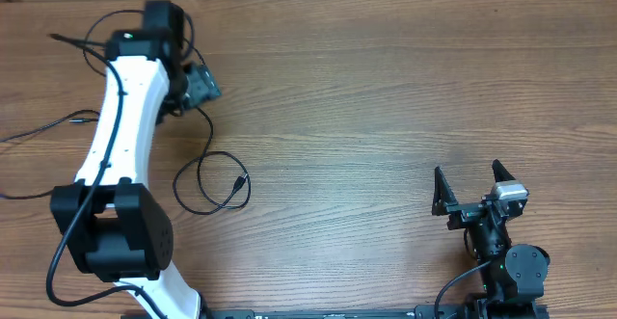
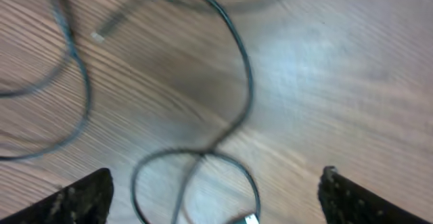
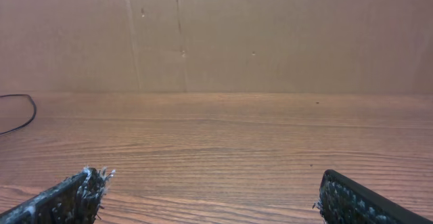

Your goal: Untangle cables

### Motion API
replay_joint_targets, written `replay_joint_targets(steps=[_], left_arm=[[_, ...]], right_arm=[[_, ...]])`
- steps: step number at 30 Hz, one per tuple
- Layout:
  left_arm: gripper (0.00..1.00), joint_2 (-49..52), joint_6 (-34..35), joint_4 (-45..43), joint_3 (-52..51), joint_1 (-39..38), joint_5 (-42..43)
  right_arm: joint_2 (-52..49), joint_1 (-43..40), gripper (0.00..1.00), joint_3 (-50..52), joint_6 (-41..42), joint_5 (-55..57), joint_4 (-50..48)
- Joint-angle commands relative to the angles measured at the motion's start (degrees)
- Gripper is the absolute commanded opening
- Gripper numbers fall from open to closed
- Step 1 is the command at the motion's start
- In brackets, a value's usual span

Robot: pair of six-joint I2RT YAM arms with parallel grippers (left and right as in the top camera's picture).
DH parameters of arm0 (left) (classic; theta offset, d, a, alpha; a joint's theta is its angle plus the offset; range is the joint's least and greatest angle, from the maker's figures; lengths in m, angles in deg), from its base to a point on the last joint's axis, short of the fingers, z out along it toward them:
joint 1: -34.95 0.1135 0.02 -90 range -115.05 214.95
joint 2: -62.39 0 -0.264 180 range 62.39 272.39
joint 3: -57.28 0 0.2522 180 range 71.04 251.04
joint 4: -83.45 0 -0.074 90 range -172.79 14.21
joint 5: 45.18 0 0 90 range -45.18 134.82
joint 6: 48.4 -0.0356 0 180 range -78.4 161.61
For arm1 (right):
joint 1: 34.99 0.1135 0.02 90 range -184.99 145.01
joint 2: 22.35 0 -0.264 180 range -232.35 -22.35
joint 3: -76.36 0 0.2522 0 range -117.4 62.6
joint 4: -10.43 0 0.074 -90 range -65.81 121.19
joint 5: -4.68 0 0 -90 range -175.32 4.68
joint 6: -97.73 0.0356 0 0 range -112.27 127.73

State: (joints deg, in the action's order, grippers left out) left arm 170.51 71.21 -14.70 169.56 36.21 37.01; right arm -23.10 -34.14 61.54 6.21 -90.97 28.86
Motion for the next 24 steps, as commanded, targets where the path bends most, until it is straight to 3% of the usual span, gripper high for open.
replay_joint_targets(steps=[1,10,14,19,22,24], left_arm=[[0.98,0.31,-0.48,-0.59,0.61,3.85,-8.63],[1.0,8.96,-1.33,-1.03,0.2,16.59,-8.63],[0.96,13.2,-1.33,-0.37,0.2,19.96,-8.2],[0.83,15.93,-3.1,-2.84,0.22,23.82,0.07],[0.84,16.41,-10.12,-5.9,0.2,24.85,7.89],[0.85,16.65,-11.69,-7.19,0.2,24.98,8.66]], right_arm=[[0.13,-0.11,1.0,0.57,-0.28,0.26,-0.26],[0.13,-0.11,1.0,0.57,-0.28,0.26,-0.26],[0.13,-0.11,1.0,0.57,-0.28,0.26,-0.26],[0.13,-0.11,1.0,0.57,-0.28,0.26,-0.26],[0.13,-0.11,1.0,0.57,-0.28,0.26,-0.26],[0.13,-0.11,1.0,0.57,-0.28,0.26,-0.26]])
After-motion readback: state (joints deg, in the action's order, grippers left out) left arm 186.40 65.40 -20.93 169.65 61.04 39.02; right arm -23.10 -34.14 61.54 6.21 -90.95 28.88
